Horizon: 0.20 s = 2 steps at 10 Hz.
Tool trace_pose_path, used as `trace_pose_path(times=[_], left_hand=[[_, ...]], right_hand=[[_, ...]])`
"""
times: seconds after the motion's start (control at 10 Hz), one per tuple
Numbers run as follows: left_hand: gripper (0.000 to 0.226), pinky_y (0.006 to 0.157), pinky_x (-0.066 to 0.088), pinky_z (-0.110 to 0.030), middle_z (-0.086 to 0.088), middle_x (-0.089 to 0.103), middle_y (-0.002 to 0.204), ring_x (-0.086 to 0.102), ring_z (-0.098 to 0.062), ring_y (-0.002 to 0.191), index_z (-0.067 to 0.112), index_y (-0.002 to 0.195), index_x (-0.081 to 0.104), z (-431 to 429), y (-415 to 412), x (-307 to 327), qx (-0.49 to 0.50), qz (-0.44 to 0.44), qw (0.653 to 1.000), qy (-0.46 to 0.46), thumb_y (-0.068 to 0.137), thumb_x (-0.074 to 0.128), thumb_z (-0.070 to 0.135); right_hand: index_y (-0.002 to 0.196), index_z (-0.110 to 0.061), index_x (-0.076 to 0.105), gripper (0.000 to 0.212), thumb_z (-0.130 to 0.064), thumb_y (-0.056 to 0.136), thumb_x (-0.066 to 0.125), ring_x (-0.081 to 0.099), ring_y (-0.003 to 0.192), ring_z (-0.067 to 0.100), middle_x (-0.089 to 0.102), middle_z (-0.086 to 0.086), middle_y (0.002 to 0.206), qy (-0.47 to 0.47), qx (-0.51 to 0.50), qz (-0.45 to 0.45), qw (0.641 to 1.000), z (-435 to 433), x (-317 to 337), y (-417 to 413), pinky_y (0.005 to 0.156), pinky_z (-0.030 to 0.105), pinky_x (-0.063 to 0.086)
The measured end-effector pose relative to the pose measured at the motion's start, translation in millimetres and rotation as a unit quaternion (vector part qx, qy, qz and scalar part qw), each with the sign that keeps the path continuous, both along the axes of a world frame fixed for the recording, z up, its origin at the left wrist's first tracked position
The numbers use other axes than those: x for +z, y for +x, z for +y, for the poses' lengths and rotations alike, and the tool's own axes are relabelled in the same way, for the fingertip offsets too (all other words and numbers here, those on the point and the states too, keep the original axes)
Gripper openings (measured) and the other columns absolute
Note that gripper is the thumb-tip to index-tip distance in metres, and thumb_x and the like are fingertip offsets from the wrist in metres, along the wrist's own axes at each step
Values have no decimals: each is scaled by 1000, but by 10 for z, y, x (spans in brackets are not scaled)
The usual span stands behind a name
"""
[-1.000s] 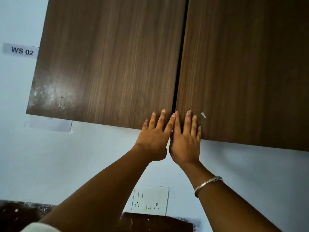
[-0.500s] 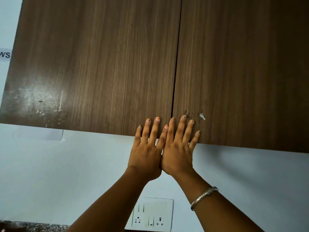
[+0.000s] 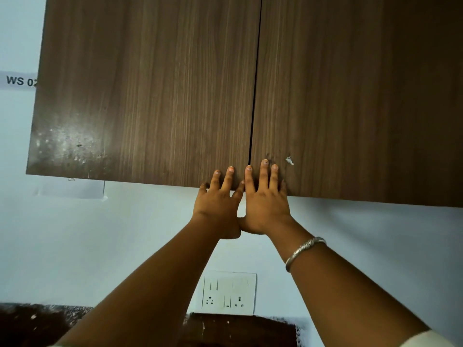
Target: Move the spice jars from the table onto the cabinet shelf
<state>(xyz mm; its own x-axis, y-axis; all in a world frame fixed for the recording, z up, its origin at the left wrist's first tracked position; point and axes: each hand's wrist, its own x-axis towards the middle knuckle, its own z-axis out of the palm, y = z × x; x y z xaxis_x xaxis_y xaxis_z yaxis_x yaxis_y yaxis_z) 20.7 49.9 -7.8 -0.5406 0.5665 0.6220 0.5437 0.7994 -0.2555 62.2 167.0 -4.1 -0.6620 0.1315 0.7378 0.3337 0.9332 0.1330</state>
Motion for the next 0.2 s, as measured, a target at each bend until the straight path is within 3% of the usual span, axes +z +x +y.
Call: trace_pose_path(times=[0.1,0.2], left_hand=[[100,108,27,-54,-10,-21,155,0,-42,143,25,149,-1,-70,213,-108,30,-78,995,-47,77,64,52],[106,107,29,-55,-11,-20,156,1,-41,143,20,148,-8,-186,352,-254,66,-112,989,-74,77,64,52]], right_hand=[[147,-25,-12,118,-66,68,65,-18,140,39,-25,12,153,-30,12,-102,994,-57,9,268,111,58,16],[147,-30,-10,111,-63,71,65,-9,143,38,-22,10,155,-58,0,-214,975,-78,-85,484,110,57,19]])
